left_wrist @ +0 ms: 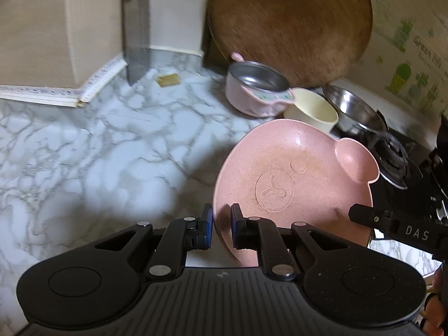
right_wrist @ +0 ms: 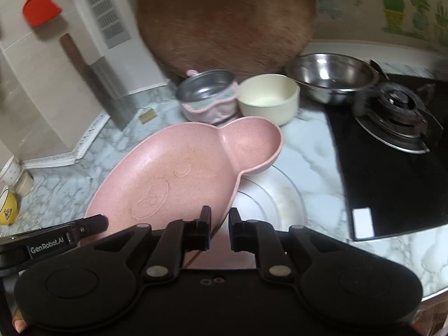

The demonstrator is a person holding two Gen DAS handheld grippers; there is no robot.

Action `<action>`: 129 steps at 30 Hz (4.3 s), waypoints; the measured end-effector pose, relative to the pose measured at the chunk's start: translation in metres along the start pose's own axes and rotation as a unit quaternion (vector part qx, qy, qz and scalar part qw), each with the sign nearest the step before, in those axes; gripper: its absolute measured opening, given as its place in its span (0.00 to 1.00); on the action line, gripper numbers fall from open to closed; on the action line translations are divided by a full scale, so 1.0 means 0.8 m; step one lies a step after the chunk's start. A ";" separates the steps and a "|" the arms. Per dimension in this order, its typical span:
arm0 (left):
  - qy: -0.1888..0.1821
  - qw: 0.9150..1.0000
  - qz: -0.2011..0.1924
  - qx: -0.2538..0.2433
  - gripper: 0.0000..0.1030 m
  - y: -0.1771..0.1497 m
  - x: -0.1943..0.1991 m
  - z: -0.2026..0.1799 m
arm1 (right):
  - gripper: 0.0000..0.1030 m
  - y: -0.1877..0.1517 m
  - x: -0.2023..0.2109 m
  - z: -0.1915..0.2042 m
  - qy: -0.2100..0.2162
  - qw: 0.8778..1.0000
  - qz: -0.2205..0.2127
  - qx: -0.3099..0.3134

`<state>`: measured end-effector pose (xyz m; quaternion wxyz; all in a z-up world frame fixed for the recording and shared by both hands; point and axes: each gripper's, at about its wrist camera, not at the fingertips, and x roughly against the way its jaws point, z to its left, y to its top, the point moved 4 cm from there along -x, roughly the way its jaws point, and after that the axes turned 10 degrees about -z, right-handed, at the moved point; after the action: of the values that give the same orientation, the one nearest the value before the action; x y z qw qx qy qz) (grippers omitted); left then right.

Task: Organize plates and bowls
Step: 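Lift the pink tray with both grippers and carry it over the stacked plates, then lower the pink tray onto the white plates and open both grippers, then move both tools toward the stainless steel bowl beside the stove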

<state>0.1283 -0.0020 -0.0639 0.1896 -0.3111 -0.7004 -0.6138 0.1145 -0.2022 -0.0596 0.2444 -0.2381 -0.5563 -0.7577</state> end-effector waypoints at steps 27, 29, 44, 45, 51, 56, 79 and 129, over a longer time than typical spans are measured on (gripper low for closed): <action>-0.019 0.999 0.039 -0.033 0.12 -0.029 -0.043 -0.038 | 0.13 -0.021 -0.018 -0.054 -0.019 1.000 0.015 -0.013; -0.021 0.998 0.040 -0.036 0.12 -0.031 -0.042 -0.040 | 0.13 -0.022 -0.017 -0.056 -0.019 1.000 0.017 -0.013; -0.025 0.998 0.055 -0.034 0.13 -0.043 -0.040 -0.036 | 0.19 -0.028 -0.015 -0.059 -0.012 0.999 0.035 -0.020; -0.025 0.998 0.055 -0.033 0.13 -0.043 -0.039 -0.036 | 0.20 -0.028 -0.015 -0.059 -0.011 0.999 0.034 -0.019; -0.021 0.998 0.052 -0.034 0.13 -0.042 -0.038 -0.035 | 0.24 -0.027 -0.010 -0.056 -0.009 0.999 0.034 -0.014; -0.019 0.998 0.048 -0.031 0.13 -0.037 -0.031 -0.032 | 0.28 -0.024 -0.002 -0.053 -0.007 1.000 0.025 -0.007; -0.030 0.998 -0.024 -0.049 0.47 0.016 0.020 -0.055 | 0.62 0.015 0.037 -0.025 0.030 0.998 -0.030 0.051; -0.066 0.993 0.042 -0.085 0.70 0.227 -0.253 -0.293 | 0.98 0.264 -0.111 -0.264 -0.088 0.996 0.015 0.005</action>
<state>0.3711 -0.2630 -0.0197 0.1409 -0.3951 -0.6430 -0.6407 0.2980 -0.4504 -0.0189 0.2067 -0.3114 -0.5757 -0.7273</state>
